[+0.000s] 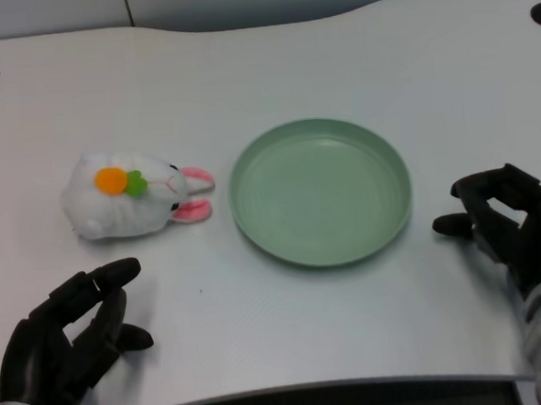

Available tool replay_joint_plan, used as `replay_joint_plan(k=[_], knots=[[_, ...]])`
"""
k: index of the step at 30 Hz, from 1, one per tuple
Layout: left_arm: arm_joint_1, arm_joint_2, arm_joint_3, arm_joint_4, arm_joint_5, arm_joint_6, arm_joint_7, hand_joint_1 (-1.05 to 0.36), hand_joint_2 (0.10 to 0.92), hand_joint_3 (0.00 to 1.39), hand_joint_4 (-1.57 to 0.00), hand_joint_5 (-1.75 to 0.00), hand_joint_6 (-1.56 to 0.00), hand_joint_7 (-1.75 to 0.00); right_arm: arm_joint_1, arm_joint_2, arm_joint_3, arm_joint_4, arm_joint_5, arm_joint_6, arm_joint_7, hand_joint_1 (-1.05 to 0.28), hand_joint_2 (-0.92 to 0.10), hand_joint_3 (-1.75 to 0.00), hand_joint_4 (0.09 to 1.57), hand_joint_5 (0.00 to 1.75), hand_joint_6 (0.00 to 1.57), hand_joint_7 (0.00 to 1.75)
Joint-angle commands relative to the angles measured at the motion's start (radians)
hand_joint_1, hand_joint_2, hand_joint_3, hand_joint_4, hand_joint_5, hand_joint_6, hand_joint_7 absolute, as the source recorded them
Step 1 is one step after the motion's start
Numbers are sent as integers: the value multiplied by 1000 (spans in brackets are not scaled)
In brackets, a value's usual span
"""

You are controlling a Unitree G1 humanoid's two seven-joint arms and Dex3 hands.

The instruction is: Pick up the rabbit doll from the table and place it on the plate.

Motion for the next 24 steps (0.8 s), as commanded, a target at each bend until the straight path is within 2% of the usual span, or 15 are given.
replay_joint_plan(k=[1, 5, 8, 14, 21, 24], knots=[[1, -2, 1, 5, 5, 7, 7, -584, 921, 492, -497, -1483, -615, -419, 7, 1, -1, -11, 9, 9, 1, -754, -921, -160, 854, 902, 799, 1221], [1, -2, 1, -1, 2, 16, 10, -578, 921, 496, -501, -1482, -613, -418, 5, 1, -1, -6, 6, 9, -4, -748, -921, -166, 856, 903, 793, 1221], [1, -1, 0, 2, 5, 10, 9, -578, 921, 497, -501, -1482, -607, -414, 5, 2, -3, -3, 10, 4, 0, -748, -921, -162, 848, 898, 792, 1224], [2, 0, -2, 1, 2, 5, 2, -559, 921, 520, -502, -1487, -614, -418, 5, 0, -2, -2, 8, 3, 1, -755, -921, -158, 843, 894, 793, 1226], [-7, 2, 2, 16, 2, 6, 4, -568, 921, 510, -499, -1488, -614, -420, 6, 5, 1, -8, 6, 5, -4, -763, -921, -158, 855, 900, 795, 1226], [-5, -3, 8, 5, -11, 9, 0, -573, 921, 504, -493, -1489, -605, -416, 7, 8, 2, -6, 2, -1, -9, -757, -921, -159, 851, 898, 790, 1222]])
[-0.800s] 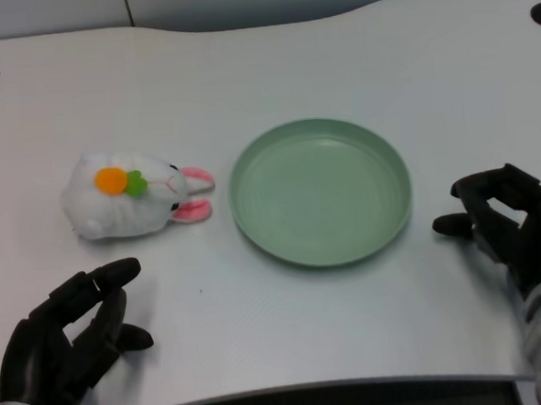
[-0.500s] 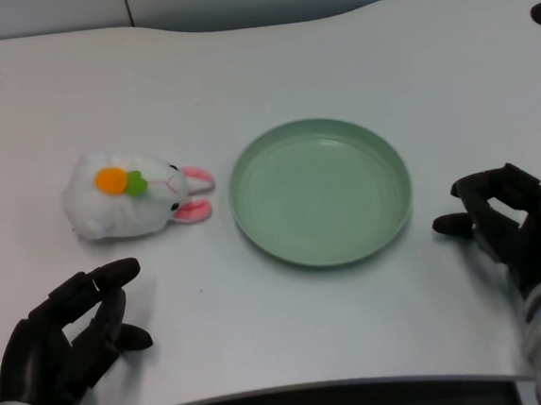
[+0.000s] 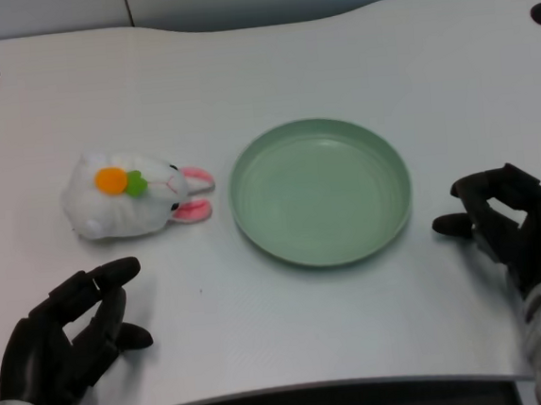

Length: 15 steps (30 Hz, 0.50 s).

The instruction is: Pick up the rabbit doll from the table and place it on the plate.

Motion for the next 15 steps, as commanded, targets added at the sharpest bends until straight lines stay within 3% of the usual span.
replay_joint_plan(k=[1, 10, 15], knots=[[5, -5, 8, -12, -13, -11, -13, -572, 921, 500, -488, -1487, -605, -416, 6, 9, 2, -6, 5, 0, -9, -755, -921, -160, 852, 899, 788, 1222], [-1, -5, -2, -67, -9, -262, -100, -570, 921, 535, -435, -1526, -568, -427, 0, 11, 2, -20, 11, 34, -11, -761, -921, -154, 855, 901, 801, 1225], [-19, 34, -11, -132, 65, -343, -87, -547, 921, 554, -380, -1599, -525, -507, 4, 10, 5, -13, 6, 16, -5, -753, -921, -159, 849, 902, 791, 1224]])
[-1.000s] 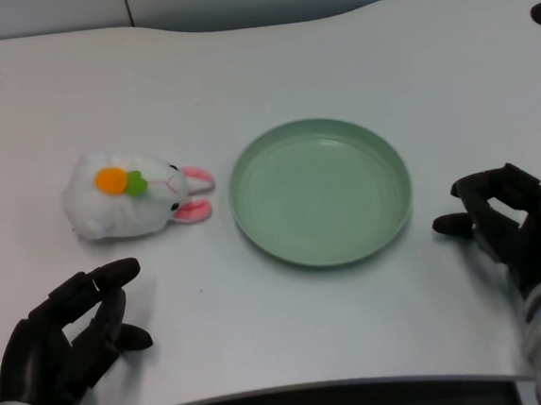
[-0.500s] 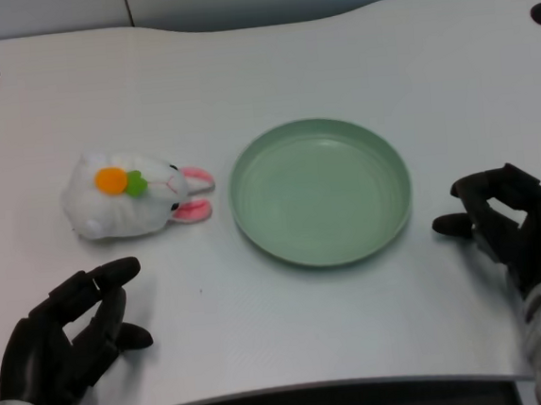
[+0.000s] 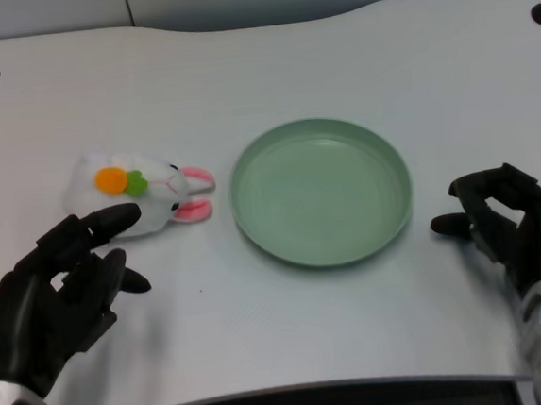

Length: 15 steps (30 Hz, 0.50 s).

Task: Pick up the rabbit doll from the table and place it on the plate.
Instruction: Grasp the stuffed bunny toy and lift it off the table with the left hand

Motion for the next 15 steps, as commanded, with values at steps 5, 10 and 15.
replay_joint_plan(k=[5, 10, 15], knots=[[-62, 129, -28, -77, 213, -113, 26, -539, 921, 474, -328, -1448, -469, -470, 3, 7, 5, -4, 5, 0, -4, -756, -921, -158, 851, 902, 793, 1234], [-135, 224, -47, -56, 344, -158, 27, -510, 921, 325, -322, -1250, -441, -333, 3, 9, 6, -1, 3, -3, -7, -758, -921, -156, 842, 897, 797, 1235], [-256, 363, -98, 24, 566, -244, 56, -602, 921, 213, -276, -833, -461, -128, 6, 10, 9, -7, 1, 2, -10, -762, -921, -156, 846, 898, 793, 1234]])
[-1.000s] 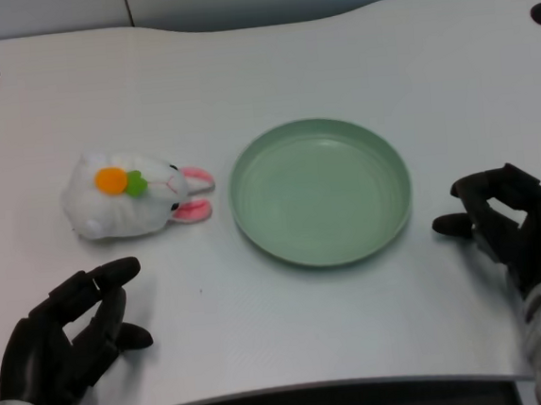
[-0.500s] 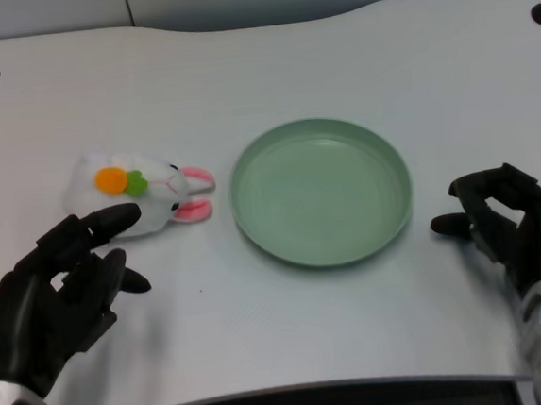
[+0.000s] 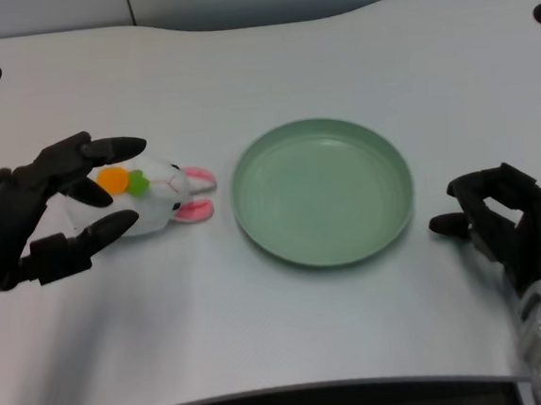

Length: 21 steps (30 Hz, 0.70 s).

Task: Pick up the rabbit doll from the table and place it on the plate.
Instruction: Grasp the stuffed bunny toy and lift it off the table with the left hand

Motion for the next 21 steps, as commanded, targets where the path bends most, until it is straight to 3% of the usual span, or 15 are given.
replay_joint_plan(k=[1, 2, 4, 6, 11, 18, 21], knots=[[-66, 79, -33, 46, 111, -41, 22, -628, 921, 218, -287, -765, -461, -96, 6, 8, 4, -5, 4, 2, -3, -763, -921, -156, 847, 898, 795, 1236], [-88, 96, -42, 61, 141, -47, 29, -637, 921, 219, -292, -741, -461, -84, 7, 9, 4, -6, 5, 0, -2, -764, -921, -155, 848, 899, 796, 1236], [-135, 133, -70, 81, 213, -36, 29, -680, 921, 156, -294, -463, -436, -26, 9, 9, 5, -9, 6, 1, -1, -767, -921, -154, 848, 899, 797, 1238], [-172, 163, -97, 90, 274, -9, 17, -726, 921, 140, -244, -339, -382, -7, 9, 10, 6, -9, 6, 3, -1, -764, -921, -153, 847, 900, 798, 1239], [-261, 215, -182, 99, 402, 77, -63, -807, 921, 121, -65, -193, -203, 0, 8, 9, 8, -4, 5, 2, -6, -754, -921, -151, 837, 895, 787, 1235], [-347, 226, -289, 156, 511, 117, -119, -861, 916, 35, 0, -90, -121, -1, 11, 12, 10, -11, 7, 10, -13, -750, -921, -152, 846, 893, 795, 1234], [-417, 208, -364, 248, 569, 124, -138, -929, 920, 35, 1, -18, -59, -8, 15, 14, 11, -20, 11, 12, -7, -751, -921, -150, 846, 892, 796, 1232]])
